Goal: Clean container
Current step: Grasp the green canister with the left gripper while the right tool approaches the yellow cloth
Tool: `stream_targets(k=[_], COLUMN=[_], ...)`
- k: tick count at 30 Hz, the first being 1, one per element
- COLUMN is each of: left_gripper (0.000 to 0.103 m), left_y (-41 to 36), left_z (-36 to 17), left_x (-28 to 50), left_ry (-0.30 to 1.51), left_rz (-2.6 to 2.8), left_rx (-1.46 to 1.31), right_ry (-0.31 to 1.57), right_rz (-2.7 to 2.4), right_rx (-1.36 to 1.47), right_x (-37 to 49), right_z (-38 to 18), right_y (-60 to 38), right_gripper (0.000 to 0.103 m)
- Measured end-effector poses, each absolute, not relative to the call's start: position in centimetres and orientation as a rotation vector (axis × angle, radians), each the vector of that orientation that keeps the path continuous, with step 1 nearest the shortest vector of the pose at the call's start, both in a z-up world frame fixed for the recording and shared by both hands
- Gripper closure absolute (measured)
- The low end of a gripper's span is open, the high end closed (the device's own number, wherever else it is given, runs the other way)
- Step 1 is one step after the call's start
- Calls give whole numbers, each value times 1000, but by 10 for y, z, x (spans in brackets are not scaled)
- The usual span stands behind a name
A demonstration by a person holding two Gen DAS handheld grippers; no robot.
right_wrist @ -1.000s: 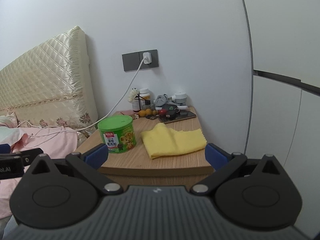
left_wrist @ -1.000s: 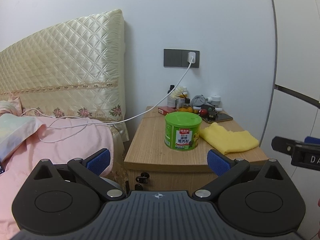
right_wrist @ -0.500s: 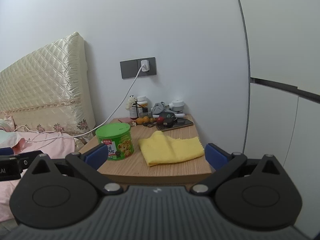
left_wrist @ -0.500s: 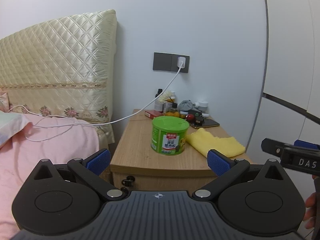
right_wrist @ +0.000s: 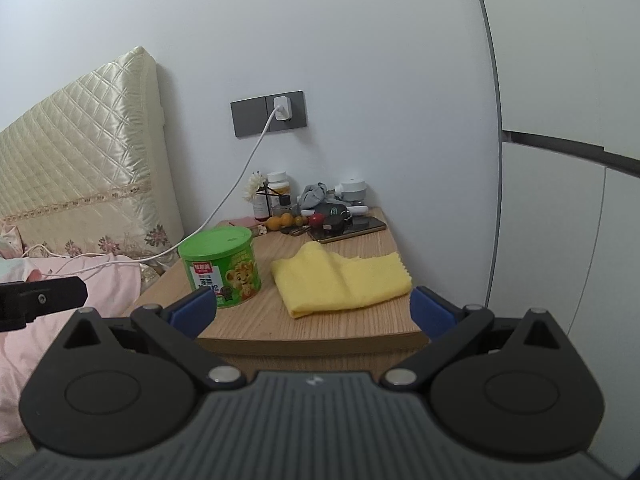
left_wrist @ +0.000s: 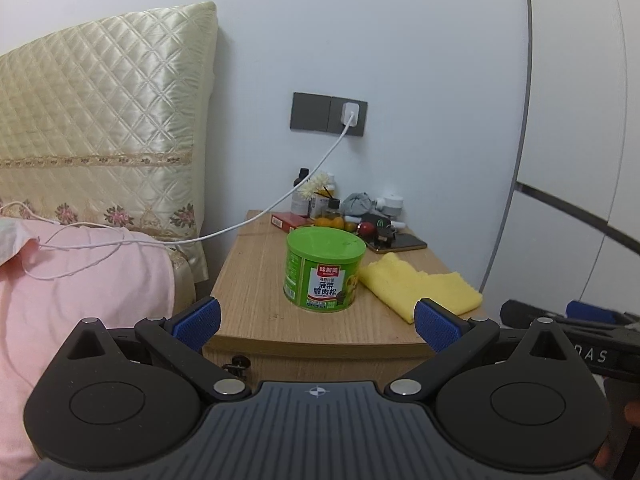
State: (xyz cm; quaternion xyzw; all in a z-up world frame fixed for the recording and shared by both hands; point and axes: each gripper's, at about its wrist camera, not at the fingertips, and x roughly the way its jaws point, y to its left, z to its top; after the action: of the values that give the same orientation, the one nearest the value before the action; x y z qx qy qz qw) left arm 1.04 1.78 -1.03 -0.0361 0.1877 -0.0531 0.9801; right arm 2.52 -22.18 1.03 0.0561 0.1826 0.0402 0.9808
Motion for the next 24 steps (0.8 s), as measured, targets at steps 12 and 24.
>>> stream_targets(k=[12, 24], left_gripper=[0, 0], left_y=[22, 20], left_z=[-14, 5], left_x=[70, 104], left_ry=[401, 391], left_rz=[-91, -93], left_rx=[-106, -96], right_ry=[387, 391], right_rz=[148, 200], right_rx=[105, 160], right_x=[72, 96], right_z=[-8, -9], right_y=[-229, -242], right_gripper=[0, 0])
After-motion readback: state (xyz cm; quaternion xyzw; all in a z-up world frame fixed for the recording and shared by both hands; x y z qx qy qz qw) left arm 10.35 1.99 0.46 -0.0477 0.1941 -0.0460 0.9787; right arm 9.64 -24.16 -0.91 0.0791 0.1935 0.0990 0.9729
